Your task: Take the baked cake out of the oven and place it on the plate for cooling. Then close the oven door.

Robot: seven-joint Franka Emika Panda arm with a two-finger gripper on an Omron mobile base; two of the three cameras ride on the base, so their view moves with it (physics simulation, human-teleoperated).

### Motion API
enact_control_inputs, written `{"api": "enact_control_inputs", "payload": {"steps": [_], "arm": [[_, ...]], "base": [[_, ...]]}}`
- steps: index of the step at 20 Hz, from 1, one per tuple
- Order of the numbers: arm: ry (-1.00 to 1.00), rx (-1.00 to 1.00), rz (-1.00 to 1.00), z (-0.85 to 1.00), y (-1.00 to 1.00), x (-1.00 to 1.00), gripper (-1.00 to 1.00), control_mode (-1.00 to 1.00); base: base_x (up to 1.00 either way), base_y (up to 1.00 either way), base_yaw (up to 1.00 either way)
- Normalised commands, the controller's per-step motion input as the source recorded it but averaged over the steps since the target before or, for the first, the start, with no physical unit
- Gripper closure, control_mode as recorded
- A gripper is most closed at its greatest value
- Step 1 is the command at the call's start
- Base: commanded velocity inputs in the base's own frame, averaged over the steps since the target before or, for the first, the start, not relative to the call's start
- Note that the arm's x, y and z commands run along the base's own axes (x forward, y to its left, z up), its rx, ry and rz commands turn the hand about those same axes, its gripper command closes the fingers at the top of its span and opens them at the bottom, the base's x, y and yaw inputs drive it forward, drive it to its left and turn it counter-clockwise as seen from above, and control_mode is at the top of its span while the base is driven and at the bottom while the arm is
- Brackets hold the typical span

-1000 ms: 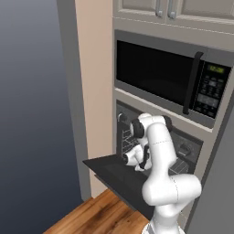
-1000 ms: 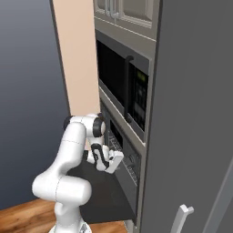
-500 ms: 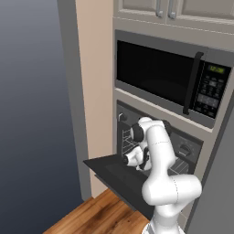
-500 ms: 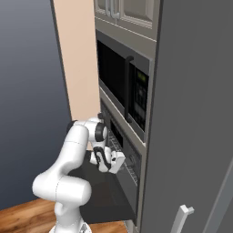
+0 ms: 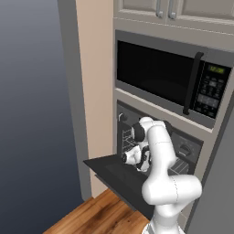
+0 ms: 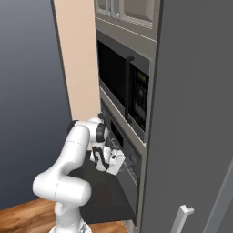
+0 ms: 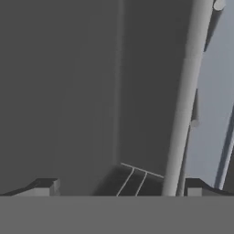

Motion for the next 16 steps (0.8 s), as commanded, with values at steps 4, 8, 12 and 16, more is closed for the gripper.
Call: {"api": "enact_control_inputs", "payload": {"steps": [4, 8, 12, 16], "arm": [[0.29, 0.14, 0.07, -0.24, 0.0, 0.0, 1.0, -1.0], [0.19, 0.18, 0.08, -0.31, 0.0, -0.05, 1.0, -1.0], [0.14, 0.21, 0.08, -0.36, 0.02, -0.22, 1.0, -1.0], [0.13, 0.22, 0.07, -0.32, 0.11, -0.38, 1.0, -1.0]], "base": [[0.0, 0.0, 0.0], [0.0, 0.0, 0.0], [0.0, 0.0, 0.0], [0.0, 0.0, 0.0]]}}
